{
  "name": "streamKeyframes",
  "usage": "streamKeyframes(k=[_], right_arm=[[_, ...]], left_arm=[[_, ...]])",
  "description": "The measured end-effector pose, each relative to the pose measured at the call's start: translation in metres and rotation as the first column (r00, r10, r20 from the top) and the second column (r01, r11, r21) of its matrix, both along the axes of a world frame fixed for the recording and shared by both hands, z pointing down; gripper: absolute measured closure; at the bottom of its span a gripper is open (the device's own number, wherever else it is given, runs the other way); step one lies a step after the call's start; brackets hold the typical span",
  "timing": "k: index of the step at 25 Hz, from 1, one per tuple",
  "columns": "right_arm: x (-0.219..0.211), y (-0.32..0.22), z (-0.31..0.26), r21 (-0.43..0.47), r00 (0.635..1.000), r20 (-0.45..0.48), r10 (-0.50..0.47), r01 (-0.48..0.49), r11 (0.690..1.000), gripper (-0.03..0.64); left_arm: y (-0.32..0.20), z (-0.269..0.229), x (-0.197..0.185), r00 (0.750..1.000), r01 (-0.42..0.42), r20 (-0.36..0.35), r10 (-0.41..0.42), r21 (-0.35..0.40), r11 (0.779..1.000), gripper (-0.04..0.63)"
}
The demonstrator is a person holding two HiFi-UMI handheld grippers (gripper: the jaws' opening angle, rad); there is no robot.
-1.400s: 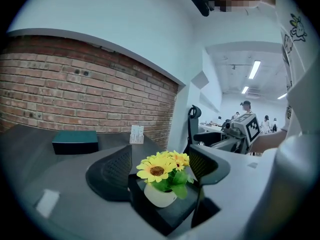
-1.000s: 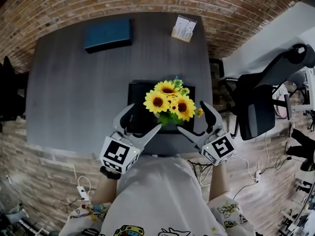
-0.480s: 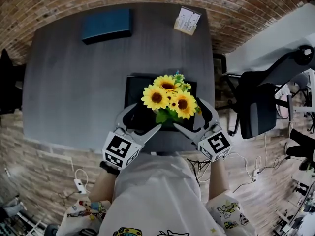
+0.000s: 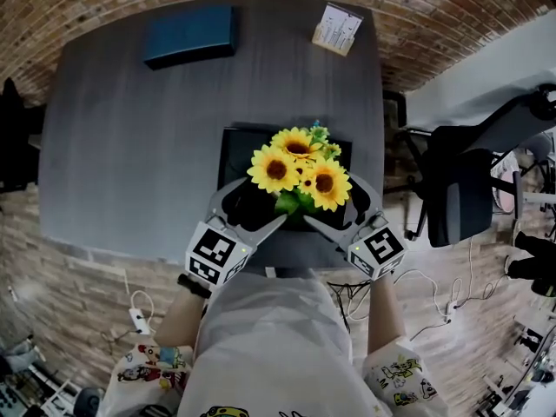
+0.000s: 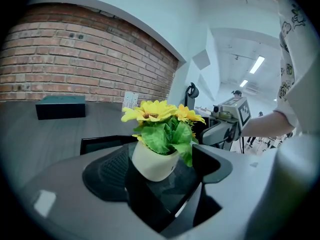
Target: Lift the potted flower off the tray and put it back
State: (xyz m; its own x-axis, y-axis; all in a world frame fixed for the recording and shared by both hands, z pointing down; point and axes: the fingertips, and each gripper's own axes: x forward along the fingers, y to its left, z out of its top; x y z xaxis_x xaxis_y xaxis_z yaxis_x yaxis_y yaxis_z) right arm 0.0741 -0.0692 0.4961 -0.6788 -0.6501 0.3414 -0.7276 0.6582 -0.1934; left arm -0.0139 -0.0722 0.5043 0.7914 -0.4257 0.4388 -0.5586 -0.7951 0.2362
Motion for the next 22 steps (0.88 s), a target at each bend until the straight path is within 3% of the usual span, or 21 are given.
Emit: streamKeyframes(k=[8,22], right_arm=[[-0.003,-0.005,0.016,-0.001,0.998,0.035,-0.059,0.059,0.998,0.132],[-0.004,-0.015,0.029,0.011,0.991,0.014,-0.132,0.132,0.991,0.146]], left_arm=[[-0.002,0.016,0.012,1.0,-0.029,0.005,0.028,0.012,1.0,0.193],[-0.009,0.033,0.022,0.998,-0.035,0.045,0.035,0.016,0.999,0.193]])
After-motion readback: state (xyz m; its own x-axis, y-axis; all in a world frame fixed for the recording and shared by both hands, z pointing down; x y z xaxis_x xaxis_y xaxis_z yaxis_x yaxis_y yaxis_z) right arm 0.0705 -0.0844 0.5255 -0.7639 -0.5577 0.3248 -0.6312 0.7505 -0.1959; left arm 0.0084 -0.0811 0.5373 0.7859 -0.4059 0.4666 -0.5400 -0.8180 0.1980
